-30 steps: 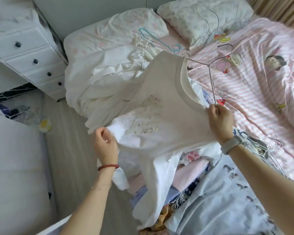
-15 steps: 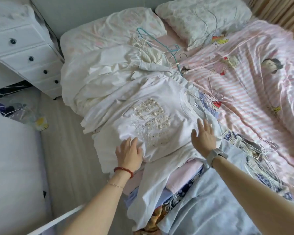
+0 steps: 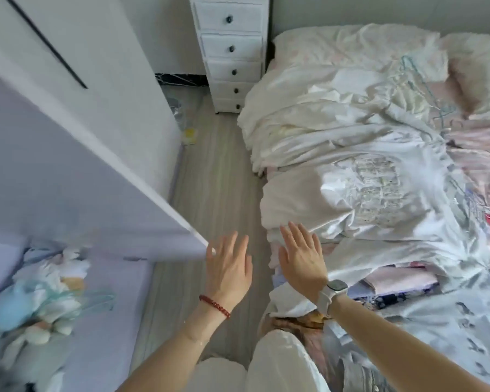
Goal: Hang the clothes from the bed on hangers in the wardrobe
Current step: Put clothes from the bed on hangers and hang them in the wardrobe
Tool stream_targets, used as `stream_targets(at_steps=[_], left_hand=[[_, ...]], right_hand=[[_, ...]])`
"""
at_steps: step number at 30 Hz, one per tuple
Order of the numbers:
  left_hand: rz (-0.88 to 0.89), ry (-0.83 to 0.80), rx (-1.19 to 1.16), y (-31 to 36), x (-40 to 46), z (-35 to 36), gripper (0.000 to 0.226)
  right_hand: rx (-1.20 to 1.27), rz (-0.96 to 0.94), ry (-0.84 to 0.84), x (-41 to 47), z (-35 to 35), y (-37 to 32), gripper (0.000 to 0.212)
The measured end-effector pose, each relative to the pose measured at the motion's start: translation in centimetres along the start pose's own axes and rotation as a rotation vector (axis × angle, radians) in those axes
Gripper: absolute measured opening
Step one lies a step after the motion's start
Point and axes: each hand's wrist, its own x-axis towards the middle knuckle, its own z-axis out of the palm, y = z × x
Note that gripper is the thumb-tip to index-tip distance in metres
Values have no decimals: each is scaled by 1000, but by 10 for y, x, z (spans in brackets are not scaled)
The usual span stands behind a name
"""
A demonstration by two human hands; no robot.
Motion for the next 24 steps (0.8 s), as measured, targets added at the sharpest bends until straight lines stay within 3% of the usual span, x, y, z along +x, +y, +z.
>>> stream_targets(at_steps=[5,8,12,16,21,24], left_hand=[[-294,53,92,-114,-112,-22,40],[-515,188,110,-186,-176,-47,39],[-805,351,133,-270,-265,-91,42],[-1062,550,139,-321,-345,-142,43],[-1170,929,243,-350,-424,-204,40],[-1154,1158,406,-355,-453,-242,29]], right_hand=[[-83,-257,-132,-36,58,-121,67],[-93,-463,-111,-54,83,-209,52],[-49,-741,-91,-75,109,-321,56],[26,-1028,-118,-99,127,-423,46],[193,-1327,-172,-144,134,-542,40],[357,-1391,-315,-173,133,-617,33]])
